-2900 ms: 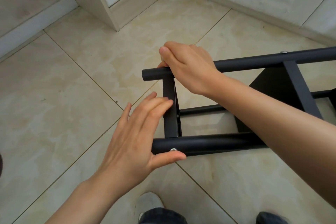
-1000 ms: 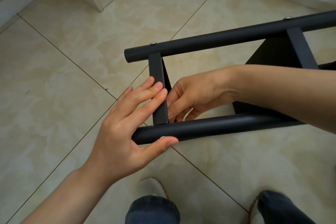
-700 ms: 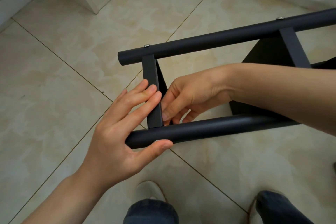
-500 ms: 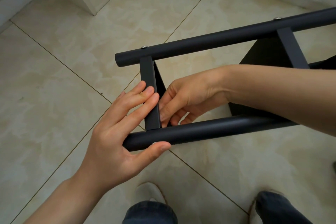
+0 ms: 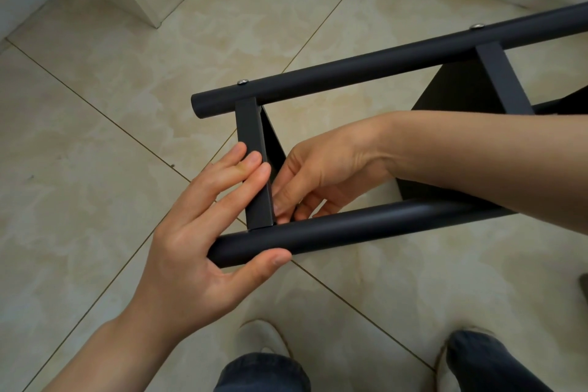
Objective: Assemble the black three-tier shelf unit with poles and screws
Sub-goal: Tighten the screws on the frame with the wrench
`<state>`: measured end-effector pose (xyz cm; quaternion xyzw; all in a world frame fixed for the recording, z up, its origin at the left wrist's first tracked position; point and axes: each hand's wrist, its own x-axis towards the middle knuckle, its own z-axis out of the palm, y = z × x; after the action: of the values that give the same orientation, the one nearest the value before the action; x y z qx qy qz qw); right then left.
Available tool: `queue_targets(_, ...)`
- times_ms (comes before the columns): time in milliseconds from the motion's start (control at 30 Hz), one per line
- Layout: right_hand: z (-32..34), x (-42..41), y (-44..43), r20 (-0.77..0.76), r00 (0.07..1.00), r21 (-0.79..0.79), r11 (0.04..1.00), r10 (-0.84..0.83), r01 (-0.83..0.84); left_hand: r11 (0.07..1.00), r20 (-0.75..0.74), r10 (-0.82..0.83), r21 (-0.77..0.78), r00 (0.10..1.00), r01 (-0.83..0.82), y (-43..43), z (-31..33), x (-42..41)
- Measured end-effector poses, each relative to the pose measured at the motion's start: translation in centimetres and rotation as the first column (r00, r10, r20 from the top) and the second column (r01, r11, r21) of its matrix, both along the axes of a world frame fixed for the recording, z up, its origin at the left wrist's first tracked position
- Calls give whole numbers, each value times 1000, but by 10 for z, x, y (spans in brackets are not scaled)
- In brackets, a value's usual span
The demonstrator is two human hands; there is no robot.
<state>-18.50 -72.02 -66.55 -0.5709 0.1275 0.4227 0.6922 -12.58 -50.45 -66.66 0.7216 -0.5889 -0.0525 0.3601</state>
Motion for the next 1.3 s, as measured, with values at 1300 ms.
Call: queue_targets(1300,5,-4,6,8,999,-48,998,-32,33,1000,22,8,-24,1000,-7,1,-2,1)
